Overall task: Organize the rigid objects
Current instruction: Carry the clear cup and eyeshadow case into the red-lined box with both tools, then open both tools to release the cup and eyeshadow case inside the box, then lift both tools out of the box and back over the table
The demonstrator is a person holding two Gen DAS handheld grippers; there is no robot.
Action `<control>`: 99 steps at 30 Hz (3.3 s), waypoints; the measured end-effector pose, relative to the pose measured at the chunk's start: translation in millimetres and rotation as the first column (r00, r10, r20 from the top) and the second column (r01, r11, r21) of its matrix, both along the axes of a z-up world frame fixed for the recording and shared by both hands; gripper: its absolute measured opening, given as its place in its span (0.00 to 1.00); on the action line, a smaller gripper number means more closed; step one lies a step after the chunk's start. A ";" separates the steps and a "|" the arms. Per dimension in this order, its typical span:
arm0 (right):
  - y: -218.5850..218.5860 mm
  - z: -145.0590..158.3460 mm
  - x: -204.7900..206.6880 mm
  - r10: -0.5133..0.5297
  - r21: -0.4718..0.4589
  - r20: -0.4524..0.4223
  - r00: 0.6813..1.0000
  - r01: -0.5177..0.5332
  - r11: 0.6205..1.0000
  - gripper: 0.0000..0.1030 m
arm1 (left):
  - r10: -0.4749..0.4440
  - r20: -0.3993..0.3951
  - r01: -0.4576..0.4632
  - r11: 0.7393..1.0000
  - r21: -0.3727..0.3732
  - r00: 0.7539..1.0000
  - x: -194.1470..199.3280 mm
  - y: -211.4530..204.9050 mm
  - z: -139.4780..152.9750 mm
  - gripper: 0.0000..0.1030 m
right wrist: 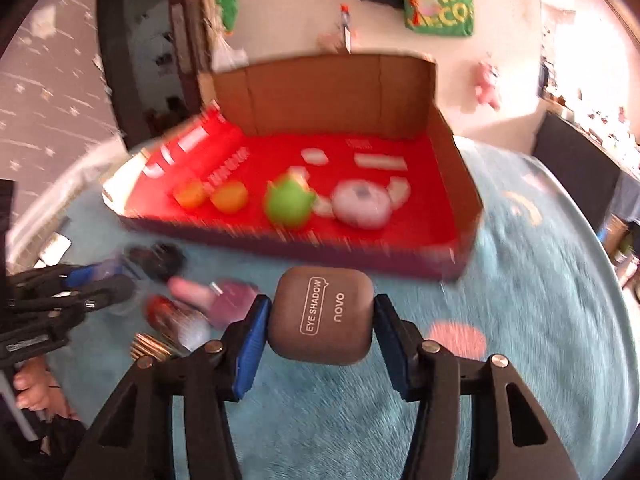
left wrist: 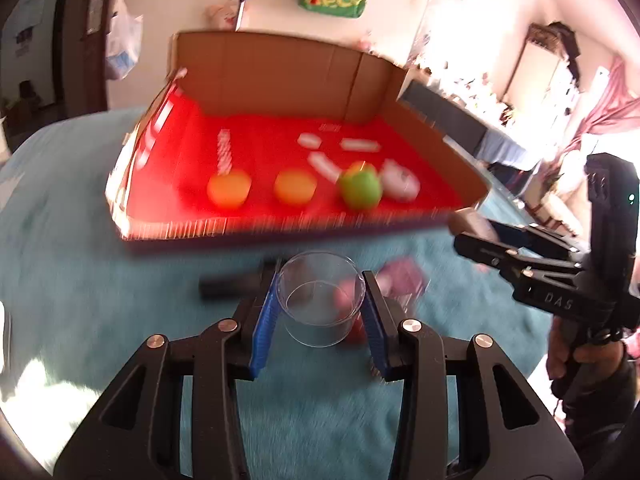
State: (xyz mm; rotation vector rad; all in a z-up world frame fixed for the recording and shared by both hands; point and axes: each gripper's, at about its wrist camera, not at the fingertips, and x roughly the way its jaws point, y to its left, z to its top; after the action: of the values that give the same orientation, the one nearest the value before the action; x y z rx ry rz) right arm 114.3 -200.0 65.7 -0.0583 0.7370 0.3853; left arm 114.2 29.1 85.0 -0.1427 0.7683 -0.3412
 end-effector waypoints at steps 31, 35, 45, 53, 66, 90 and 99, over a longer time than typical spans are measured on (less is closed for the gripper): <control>66.2 -13.3 205.1 0.044 -0.079 -0.312 0.949 -0.072 0.994 0.53 | 0.000 -0.241 0.035 0.989 0.142 0.971 202.8 -6.3 -22.8 0.37; 67.7 -17.3 204.5 0.045 -0.095 -0.311 0.949 -0.078 0.992 0.54 | 0.005 -0.247 0.032 0.989 0.145 0.969 203.8 -6.8 -25.5 0.38; 75.4 -19.0 204.4 0.041 -0.119 -0.306 0.951 -0.081 0.990 0.54 | 0.005 -0.250 0.030 0.990 0.136 0.968 205.0 -4.3 -25.1 0.38; 78.4 -19.8 202.7 0.042 -0.128 -0.300 0.953 -0.084 0.988 0.54 | 0.001 -0.251 0.032 0.992 0.126 0.968 203.7 -1.5 -24.4 0.40; 76.4 -19.3 202.3 0.046 -0.122 -0.300 0.953 -0.086 0.989 0.54 | -0.011 -0.208 0.033 0.994 0.103 0.978 193.7 0.8 -12.6 0.59; 27.1 84.5 122.0 -0.002 -0.022 -0.069 0.998 0.001 1.000 0.78 | 0.068 0.104 -0.070 0.998 0.010 0.992 76.6 16.1 80.1 0.86; 9.4 126.5 26.5 0.005 0.003 0.125 0.992 -0.005 1.000 0.93 | 0.096 0.289 -0.111 0.993 0.038 0.952 -9.6 0.8 105.6 0.92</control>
State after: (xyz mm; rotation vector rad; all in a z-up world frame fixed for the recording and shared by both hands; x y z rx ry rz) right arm 140.8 -190.6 192.2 -0.0804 0.6125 0.3841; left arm 104.6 29.9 190.6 -0.0798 0.4792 -0.2341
